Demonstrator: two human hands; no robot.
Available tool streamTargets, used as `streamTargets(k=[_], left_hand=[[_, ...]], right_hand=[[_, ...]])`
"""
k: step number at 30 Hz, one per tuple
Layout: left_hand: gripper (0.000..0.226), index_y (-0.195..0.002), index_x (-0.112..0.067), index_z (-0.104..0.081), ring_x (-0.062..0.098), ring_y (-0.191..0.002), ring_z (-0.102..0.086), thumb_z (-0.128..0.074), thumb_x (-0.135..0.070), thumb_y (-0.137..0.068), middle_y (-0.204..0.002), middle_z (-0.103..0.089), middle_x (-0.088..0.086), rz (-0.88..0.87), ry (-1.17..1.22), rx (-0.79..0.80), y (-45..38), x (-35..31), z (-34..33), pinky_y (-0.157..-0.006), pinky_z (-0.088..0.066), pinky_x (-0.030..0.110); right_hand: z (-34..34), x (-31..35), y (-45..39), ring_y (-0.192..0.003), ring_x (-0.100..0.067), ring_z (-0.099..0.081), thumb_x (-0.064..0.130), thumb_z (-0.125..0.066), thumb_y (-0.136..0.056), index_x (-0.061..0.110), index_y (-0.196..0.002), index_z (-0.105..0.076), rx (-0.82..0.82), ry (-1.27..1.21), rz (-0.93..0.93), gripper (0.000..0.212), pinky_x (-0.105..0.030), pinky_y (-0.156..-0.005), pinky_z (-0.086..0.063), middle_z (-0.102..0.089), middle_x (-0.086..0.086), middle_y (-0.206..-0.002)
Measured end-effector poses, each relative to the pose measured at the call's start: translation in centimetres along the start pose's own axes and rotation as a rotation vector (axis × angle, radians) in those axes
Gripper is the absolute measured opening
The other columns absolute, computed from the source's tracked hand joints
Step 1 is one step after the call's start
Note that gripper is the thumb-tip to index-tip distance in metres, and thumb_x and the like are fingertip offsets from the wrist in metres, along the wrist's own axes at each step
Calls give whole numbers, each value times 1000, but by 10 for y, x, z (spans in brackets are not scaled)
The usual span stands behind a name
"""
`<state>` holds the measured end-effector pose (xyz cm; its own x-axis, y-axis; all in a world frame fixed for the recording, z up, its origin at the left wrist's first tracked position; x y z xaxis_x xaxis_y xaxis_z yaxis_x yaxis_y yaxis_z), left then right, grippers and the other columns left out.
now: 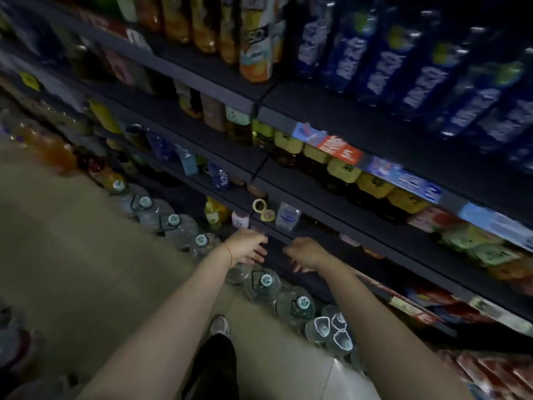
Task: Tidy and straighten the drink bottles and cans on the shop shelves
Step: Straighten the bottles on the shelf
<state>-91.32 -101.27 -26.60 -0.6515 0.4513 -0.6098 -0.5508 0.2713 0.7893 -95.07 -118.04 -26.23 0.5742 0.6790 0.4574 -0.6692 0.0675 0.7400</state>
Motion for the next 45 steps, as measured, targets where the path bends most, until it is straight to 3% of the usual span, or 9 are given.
streamTargets(k=[4,8,16,23,27,30,32,39,45], left_hand=[[16,-103,-7,-59,21,-67,-60,-52,-22,-99,-82,-62,9,39,145,-82,-65,2,89,-59,-46,27],[19,-78,-15,-59,20,-60,-59,-54,-18,-96,-75,-64,7,-11,162,-192,-146,4,175,-65,-48,30],[13,-95,-12,-60,15,-56,-58,-54,-23,-99,-73,-62,5,-44,251,-215,-269,29,228,-47,-46,19],[13,-96,-8,-59,18,-61,-57,-52,-19,-99,-73,-61,4,-57,290,-211,-283,71,245,-50,-43,21],[8,-95,-13,-58,19,-70,-58,-62,-20,-92,-89,-64,11,-95,291,-247,-261,75,245,-56,-47,18],[34,-92,-26,-54,20,-88,-58,-67,-27,-61,-98,-61,4,-199,193,-266,-233,68,237,-78,-47,31],[64,-116,-23,-55,22,-101,-61,-68,-25,-53,-112,-62,3,-257,70,-270,-211,63,228,-88,-53,36],[57,-117,-27,-53,12,-100,-63,-76,-18,-66,-108,-66,-9,-400,68,-333,-117,50,147,-87,-52,30],[57,-108,-20,-65,13,-91,-72,-83,-44,-60,-96,-75,-4,-500,404,-312,-13,-4,56,-81,-55,28]], right_hand=[[-27,76,-84,-80,-36,-68,23,-53,-96,5,-79,-59,-30,-50,8,25,-33,-63,-46,-64,-20,-81],[-53,144,-181,-93,-29,-66,25,-60,-94,16,-115,-61,-113,-232,-14,23,-43,-81,-56,-65,-12,-101],[-82,206,-331,-142,-27,-35,35,-67,-93,8,-152,-30,-384,-250,-12,75,-27,-106,-30,-35,-8,-157],[-104,215,-385,-135,-23,-47,34,-84,-78,6,-151,-33,-592,-512,-15,93,-16,-95,-33,-43,-10,-152],[-110,200,-364,-114,-21,-64,36,-86,-71,12,-127,-59,-580,-412,-9,67,-21,-86,-44,-66,-4,-128],[-126,188,-320,-102,-21,-69,47,-86,-55,13,-114,-67,-446,-375,-52,71,-33,-86,-55,-71,-4,-115],[-131,180,-289,-94,-23,-71,60,-76,-42,15,-102,-72,-379,-316,-14,75,-41,-81,-59,-75,-7,-104],[-102,144,-157,-90,-4,-69,62,-79,-62,33,-89,-74,-324,-376,200,41,-27,-87,-54,-74,15,-91],[-22,95,-22,-66,-14,-68,75,-47,-84,16,-86,-71,-375,-624,217,64,-24,-61,-52,-73,-4,-77]])
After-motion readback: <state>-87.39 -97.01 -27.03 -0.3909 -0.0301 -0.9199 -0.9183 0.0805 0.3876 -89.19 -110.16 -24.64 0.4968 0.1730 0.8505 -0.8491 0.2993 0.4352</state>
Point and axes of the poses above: each hand's wrist, its own y-axis away from the middle knuckle, its own z-axis out of the back of the hand, x = y × z, the point moved 1 cm from there along -y, towards the middle knuckle
